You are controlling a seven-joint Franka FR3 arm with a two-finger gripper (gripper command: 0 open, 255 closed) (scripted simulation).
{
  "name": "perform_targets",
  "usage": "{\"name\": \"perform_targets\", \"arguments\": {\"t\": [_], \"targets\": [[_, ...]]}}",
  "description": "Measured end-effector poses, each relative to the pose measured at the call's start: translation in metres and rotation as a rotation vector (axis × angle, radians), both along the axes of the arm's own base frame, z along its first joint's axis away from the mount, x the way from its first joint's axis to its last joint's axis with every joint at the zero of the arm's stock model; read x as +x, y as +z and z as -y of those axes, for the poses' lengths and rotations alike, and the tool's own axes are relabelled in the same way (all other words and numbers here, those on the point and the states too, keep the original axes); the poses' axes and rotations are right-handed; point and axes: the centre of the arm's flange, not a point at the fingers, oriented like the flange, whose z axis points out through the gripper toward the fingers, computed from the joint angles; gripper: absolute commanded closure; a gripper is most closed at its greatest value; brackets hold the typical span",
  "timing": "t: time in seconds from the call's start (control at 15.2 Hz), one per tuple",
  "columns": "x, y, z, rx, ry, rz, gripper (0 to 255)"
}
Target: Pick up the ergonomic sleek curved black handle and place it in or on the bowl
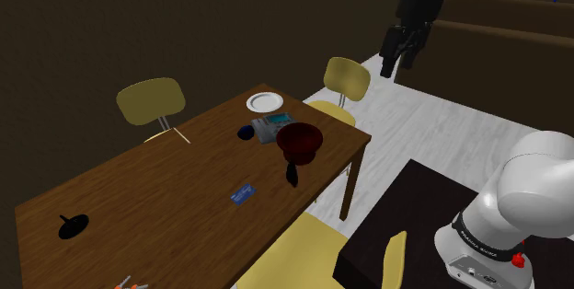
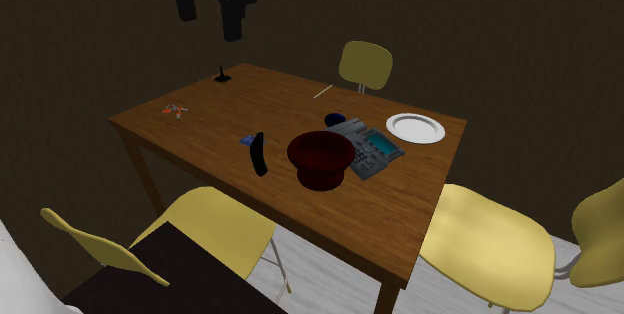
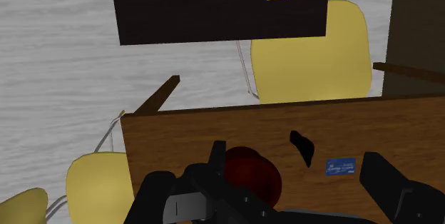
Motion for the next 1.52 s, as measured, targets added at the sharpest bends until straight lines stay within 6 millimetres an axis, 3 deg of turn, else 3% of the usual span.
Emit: {"name": "perform_targets", "arguments": {"t": [0.2,0.59,1.32,1.52], "targets": [[0.001,-0.012,-0.015,-0.019,-0.031,0.007,0],[0.009,-0.064,-0.080,-0.107,-0.190,0.042,0],[0.062,-0.179,-0.185,-0.278,-0.496,0.112,0],[0.079,-0.211,-0.203,-0.326,-0.580,0.131,0]]}}
